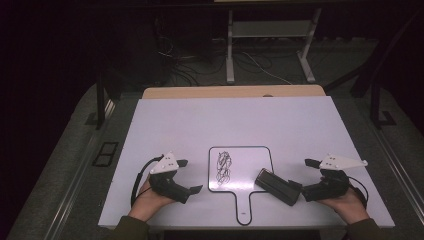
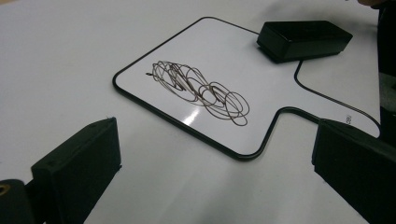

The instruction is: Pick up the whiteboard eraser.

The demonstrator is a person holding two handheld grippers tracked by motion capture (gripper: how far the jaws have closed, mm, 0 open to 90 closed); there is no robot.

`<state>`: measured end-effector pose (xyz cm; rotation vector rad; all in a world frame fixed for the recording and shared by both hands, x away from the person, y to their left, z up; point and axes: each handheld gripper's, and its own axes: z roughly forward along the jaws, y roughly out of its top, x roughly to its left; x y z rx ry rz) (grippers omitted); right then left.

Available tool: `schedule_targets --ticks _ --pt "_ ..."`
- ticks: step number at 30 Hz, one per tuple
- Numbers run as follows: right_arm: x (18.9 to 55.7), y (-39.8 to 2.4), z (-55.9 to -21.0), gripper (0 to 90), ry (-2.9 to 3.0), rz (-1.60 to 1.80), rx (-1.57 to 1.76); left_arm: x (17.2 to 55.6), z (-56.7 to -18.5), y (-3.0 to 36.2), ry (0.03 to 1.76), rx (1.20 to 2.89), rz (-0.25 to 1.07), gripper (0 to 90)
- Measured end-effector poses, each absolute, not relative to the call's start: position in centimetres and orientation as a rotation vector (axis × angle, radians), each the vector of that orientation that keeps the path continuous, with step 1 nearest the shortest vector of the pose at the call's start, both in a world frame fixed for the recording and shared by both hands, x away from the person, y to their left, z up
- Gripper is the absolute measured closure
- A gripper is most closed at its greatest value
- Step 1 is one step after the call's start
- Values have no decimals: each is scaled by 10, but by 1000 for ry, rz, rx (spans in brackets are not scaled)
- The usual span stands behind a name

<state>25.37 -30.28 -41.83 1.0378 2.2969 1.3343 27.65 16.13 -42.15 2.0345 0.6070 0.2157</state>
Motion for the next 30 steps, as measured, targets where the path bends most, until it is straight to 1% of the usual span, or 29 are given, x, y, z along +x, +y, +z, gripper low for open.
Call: schedule_targets --ticks 9,18,30 --pt "255 -304 -415 12 2288 1348 1035 277 -421 168 624 2025 225 3" --pt "257 -302 -413 12 2302 1369 1021 277 -424 165 627 2030 217 3" --pt "261 -285 -410 12 2351 1351 967 276 -423 166 615 2033 224 3"
